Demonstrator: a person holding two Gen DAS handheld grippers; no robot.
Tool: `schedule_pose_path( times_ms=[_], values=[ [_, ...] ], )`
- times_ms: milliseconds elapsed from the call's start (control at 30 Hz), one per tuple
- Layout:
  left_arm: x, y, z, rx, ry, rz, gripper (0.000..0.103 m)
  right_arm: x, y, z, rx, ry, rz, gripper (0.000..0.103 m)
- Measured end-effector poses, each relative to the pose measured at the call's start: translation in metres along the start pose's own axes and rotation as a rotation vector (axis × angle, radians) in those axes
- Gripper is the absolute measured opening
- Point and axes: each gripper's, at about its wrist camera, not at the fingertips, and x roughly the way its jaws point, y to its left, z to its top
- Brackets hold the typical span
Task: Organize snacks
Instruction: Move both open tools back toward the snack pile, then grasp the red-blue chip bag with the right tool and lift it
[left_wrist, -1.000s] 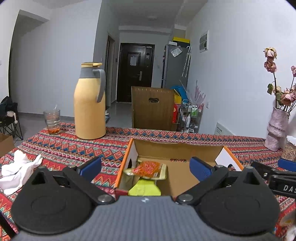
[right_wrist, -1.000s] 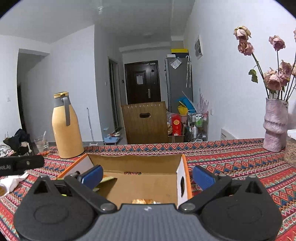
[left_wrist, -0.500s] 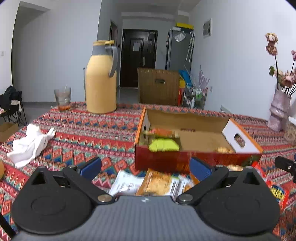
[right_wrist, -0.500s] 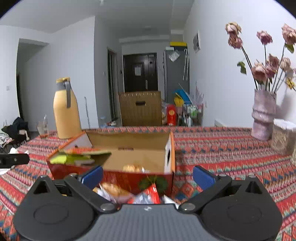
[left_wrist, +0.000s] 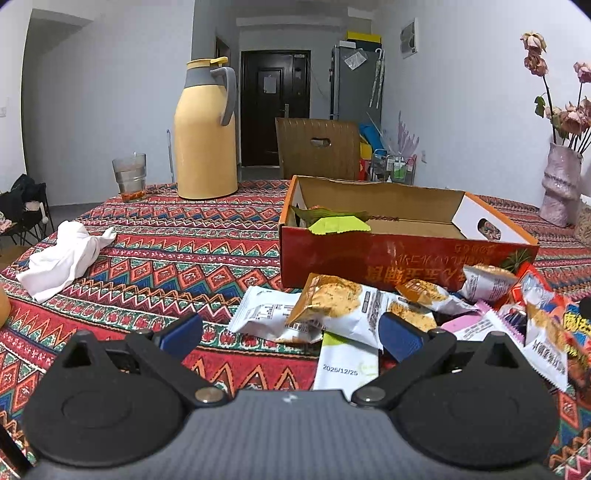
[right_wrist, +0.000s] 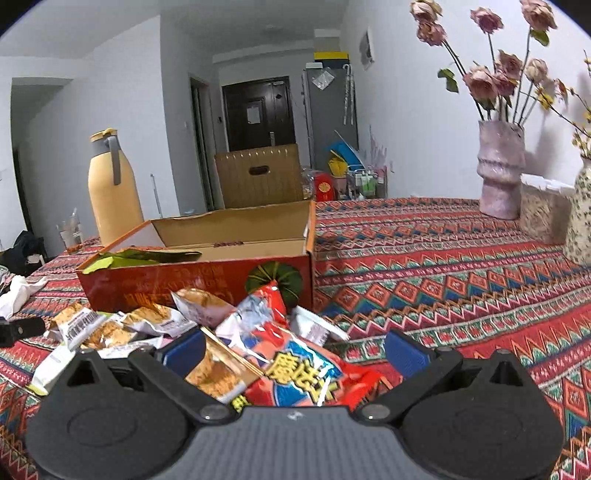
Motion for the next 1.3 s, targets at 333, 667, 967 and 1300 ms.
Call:
schedule_pose_path(
  times_ms=[333, 667, 967, 1300],
  values=[
    [0.002, 0.000, -0.004, -0.011, -0.011, -0.015, 0.103, 0.003, -0.002, -0.007, 0.006, -0.032, 0.016, 0.103],
    [0.000, 0.005, -0.005, -0.037, -0.022, -0.030, 0.103, 0.006, 0.004, -0.010, -0.023, -0.013, 0.002, 0.103],
    [0.001, 0.007, -0.005, -0.047, -0.015, -0.038, 0.103, -0.001, 0.005, -0.017, -0.107, 0.047, -0.014, 0.097],
    [0.003, 0.007, -0.006, -0.053, -0.004, -0.030, 0.103, 0.016, 0.008, -0.009, -0.201, 0.092, -0.023, 0.093]
  ],
)
